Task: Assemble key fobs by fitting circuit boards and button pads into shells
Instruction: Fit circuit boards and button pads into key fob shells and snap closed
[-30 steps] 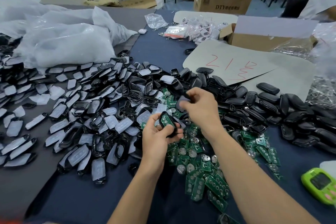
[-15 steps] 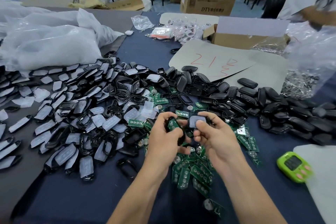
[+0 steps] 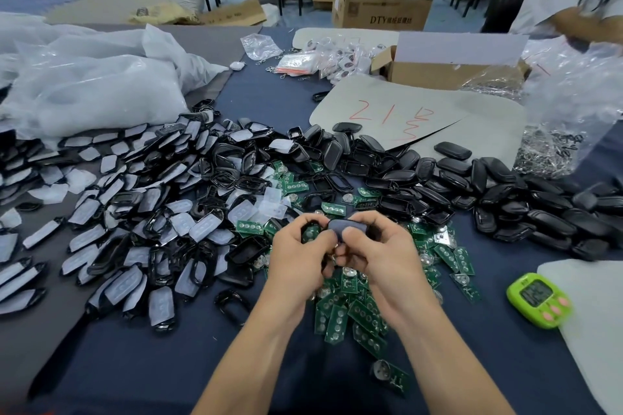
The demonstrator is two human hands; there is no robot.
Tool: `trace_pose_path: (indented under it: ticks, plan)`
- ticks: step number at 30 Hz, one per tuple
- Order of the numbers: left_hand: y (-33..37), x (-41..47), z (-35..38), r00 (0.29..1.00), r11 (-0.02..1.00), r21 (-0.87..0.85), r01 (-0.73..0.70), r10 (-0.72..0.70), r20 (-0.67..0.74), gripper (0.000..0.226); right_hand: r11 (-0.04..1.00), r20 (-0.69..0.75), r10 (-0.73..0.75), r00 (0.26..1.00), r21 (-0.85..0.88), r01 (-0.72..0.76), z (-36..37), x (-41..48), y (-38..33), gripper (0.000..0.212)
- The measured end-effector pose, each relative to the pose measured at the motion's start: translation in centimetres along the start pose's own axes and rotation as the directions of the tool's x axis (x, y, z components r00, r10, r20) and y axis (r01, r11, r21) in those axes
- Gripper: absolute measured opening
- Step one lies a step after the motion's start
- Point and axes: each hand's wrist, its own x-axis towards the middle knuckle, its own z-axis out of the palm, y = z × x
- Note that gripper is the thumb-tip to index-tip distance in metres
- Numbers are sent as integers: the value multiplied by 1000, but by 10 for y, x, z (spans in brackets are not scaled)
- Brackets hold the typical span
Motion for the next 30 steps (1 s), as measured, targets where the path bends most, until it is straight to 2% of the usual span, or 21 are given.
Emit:
trace_pose_path:
  ticks: [2, 4, 7, 8, 11, 13, 16, 18, 20, 22, 26, 30]
  plan:
    - [2, 3, -12, 999, 995, 86, -45, 42, 34, 27, 998, 126, 64, 990, -16, -62, -9, -2, -2, 17]
    - [3, 7, -22, 995, 980, 179, -81, 70, 67, 23, 990, 194, 134, 972, -79, -121, -19, -2, -4, 23]
    - [5, 10, -29, 987, 956, 261, -132, 101, 127, 24, 975, 271, 205, 941, -145, -170, -28, -1, -3, 7]
    - [7, 10, -30, 982, 950, 273, -151, 112, 155, 22, 973, 289, 224, 931, -120, -197, -29, 0, -2, 7]
    - [8, 11, -29, 972, 937, 296, -186, 132, 193, 19, 959, 324, 266, 908, 8, -284, -31, 0, 4, 33]
    - [8, 11, -26, 979, 946, 285, -151, 103, 177, 18, 947, 342, 276, 898, 65, -316, -29, 0, 9, 41]
    - [7, 8, -21, 988, 986, 161, -36, 12, 152, 14, 917, 288, 292, 912, 185, -352, -24, 2, 17, 31]
    - [5, 9, -22, 993, 996, 83, 17, -27, 115, 23, 891, 210, 307, 928, 280, -358, -23, 3, 22, 24]
    - [1, 10, -24, 997, 996, 78, 31, -37, 75, 36, 884, 174, 299, 938, 319, -341, -22, 3, 24, 27]
    - [-3, 11, -26, 999, 986, 165, 12, -18, 33, 39, 909, 159, 258, 953, 293, -295, -20, 3, 26, 26]
    - [-7, 11, -23, 999, 977, 213, -10, 18, -34, 42, 985, 42, 135, 990, 99, -139, -8, 1, 27, 30]
    - [-9, 10, -18, 999, 981, 190, -31, 35, -20, 46, 992, 34, -13, 999, -124, 17, 2, -4, 26, 36]
